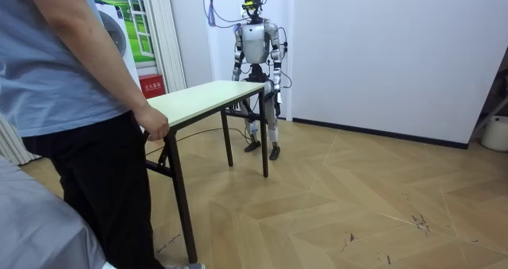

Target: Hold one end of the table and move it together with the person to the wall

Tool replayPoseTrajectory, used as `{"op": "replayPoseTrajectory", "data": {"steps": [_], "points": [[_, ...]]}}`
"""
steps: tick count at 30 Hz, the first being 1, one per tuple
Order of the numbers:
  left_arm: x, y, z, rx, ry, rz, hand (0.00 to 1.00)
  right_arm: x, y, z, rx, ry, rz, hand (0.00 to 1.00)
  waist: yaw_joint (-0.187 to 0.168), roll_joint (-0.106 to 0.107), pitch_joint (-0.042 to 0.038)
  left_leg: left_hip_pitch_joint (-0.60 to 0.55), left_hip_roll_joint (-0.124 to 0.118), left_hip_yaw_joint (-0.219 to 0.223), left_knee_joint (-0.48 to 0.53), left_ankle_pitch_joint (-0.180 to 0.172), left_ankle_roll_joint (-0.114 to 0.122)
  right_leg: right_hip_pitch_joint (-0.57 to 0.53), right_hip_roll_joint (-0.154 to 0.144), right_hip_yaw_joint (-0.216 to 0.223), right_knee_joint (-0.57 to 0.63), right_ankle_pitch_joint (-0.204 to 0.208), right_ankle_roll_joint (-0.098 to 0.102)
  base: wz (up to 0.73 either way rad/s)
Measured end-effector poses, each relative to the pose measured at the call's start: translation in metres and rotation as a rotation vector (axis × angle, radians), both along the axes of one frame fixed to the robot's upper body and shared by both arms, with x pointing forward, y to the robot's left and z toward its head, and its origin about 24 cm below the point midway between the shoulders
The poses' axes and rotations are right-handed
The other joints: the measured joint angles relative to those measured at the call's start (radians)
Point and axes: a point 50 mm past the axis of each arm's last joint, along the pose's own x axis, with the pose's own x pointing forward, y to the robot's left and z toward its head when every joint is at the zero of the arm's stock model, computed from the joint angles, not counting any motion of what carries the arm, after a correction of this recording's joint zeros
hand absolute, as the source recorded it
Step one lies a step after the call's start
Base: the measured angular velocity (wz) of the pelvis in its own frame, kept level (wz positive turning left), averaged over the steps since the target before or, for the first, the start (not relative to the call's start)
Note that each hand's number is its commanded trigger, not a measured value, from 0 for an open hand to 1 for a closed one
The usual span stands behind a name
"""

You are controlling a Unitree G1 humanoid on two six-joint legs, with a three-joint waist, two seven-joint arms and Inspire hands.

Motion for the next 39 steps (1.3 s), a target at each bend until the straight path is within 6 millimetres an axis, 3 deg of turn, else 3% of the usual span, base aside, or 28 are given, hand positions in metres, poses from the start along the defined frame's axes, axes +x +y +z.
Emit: {"op": "replayPoseTrajectory", "data": {"steps": [12, 16, 21, 30, 34, 39], "points": [[0.004, -0.001, 0.001, -0.007, -0.011, -0.004, 0.0, -0.003, 0.001, -0.001, 0.048, 0.003, -0.014, 0.0, -0.001, -0.008, 0.0048, -0.007, -0.006, -0.018, 0.007, 0.0, 0.0, 0.004, -0.006, -0.023, -0.004, -0.008, 0.004, 0.05], [0.001, -0.002, 0.0, -0.085, -0.015, 0.062, 0.0, -0.004, -0.001, 0.0, 0.078, -0.003, -0.054, 0.0, 0.0, -0.002, 0.0003, -0.015, -0.007, -0.019, 0.008, 0.0, 0.0, -0.001, -0.006, -0.024, -0.01, -0.008, 0.004, 0.0], [0.001, -0.007, -0.001, -0.254, -0.038, 0.207, 0.0, 0.0, -0.006, 0.002, 0.117, -0.015, -0.112, 0.0, 0.0, -0.001, 0.0007, -0.017, -0.009, -0.019, 0.007, 0.0, 0.001, -0.004, -0.009, -0.021, 0.0, -0.007, 0.004, 0.0], [0.018, -0.009, 0.007, -0.51, -0.194, 0.431, 0.0, 0.039, -0.001, 0.016, 0.274, -0.228, -0.214, 0.0, -0.002, 0.022, 0.0026, -0.018, -0.013, 0.007, 0.016, -0.008, 0.011, -0.003, -0.016, -0.025, 0.003, -0.012, 0.011, 0.01], [0.033, -0.026, 0.018, -0.656, -0.275, 0.452, 0.0, 0.06, 0.019, 0.034, 0.386, -0.372, -0.203, 0.0, 0.001, 0.027, 0.002, -0.024, -0.016, 0.004, 0.021, -0.011, 0.015, -0.007, -0.019, -0.022, 0.003, -0.014, 0.015, 0.0], [0.055, -0.055, 0.037, -0.829, -0.369, 0.402, 0.0, 0.07, 0.045, 0.044, 0.536, -0.423, -0.228, 0.0, -0.005, 0.027, 0.0024, -0.034, -0.018, -0.004, 0.024, -0.011, 0.015, -0.009, -0.019, -0.024, 0.006, -0.014, 0.014, 0.05]]}}
